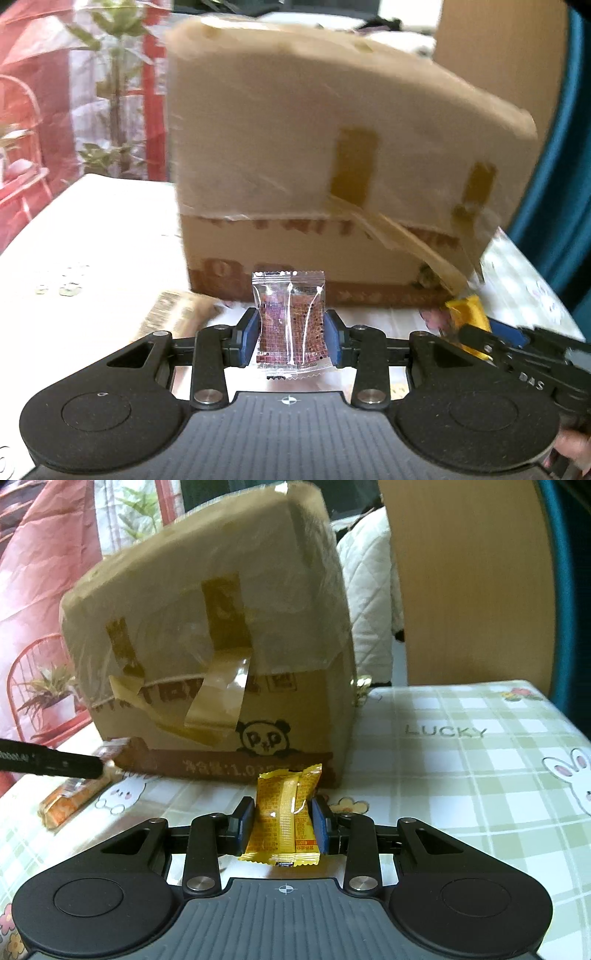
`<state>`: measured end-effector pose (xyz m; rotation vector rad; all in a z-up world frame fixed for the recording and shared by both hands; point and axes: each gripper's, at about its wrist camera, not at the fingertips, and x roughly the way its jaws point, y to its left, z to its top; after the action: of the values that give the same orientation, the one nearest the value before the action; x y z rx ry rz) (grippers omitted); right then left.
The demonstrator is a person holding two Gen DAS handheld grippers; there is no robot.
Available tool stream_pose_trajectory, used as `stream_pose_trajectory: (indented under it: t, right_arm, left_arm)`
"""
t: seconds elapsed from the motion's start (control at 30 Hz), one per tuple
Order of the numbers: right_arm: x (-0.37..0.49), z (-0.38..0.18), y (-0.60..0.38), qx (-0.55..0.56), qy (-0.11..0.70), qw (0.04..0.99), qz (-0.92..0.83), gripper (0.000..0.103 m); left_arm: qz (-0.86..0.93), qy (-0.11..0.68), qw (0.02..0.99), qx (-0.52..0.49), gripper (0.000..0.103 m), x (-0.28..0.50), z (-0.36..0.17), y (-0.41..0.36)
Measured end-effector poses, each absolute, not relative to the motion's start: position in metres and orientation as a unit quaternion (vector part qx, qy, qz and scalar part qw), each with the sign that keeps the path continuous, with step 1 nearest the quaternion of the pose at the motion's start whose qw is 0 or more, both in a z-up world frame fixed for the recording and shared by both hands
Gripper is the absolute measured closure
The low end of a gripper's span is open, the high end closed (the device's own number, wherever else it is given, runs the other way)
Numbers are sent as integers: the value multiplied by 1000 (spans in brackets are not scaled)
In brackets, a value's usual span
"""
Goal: Organize snacks
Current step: 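Carry both packets over the box and open both tools to drop them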
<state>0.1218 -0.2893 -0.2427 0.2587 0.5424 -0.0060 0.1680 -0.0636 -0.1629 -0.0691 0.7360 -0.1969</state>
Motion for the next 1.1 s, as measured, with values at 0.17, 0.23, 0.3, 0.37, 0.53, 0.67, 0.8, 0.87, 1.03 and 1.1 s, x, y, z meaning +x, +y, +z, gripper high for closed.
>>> stream_pose_trajectory:
  t: [0.17, 0.23, 0.3, 0.37, 0.53, 0.67, 0.8, 0.87, 1.03, 1.1]
  right_arm:
    - [107, -232, -302, 150, 250, 956, -43, 72]
    - [100, -219, -309, 159, 228, 959, -59, 72]
    - [97, -200, -316, 161, 200, 964, -70, 72]
    - [99, -177, -320, 154, 169, 971, -75, 72]
    - [118, -115, -320, 121, 106, 985, -63, 72]
    - [147, -78, -311, 91, 87, 991, -41, 72]
    - [177, -59, -299, 86, 115, 989, -20, 72]
    - [194, -61, -292, 85, 141, 986, -16, 72]
    - [218, -73, -277, 96, 189, 977, -22, 68]
    - [221, -75, -274, 99, 201, 974, -25, 56]
  left_arm:
    - [-52, 319, 945, -44, 63, 164, -137, -35]
    - [-38, 297, 953, -50, 63, 161, -123, -26]
    - [-27, 273, 960, -53, 63, 158, -110, -20]
    - [-23, 251, 966, -58, 63, 159, -95, -17]
    - [-45, 202, 977, -56, 63, 179, -58, -23]
    - [-76, 175, 980, -55, 63, 203, -31, -33]
    - [-111, 180, 977, -41, 63, 234, -22, -53]
    - [-128, 196, 972, -34, 63, 251, -24, -65]
    - [-148, 238, 960, -21, 60, 280, -45, -80]
    - [-163, 257, 952, -17, 56, 287, -56, -80]
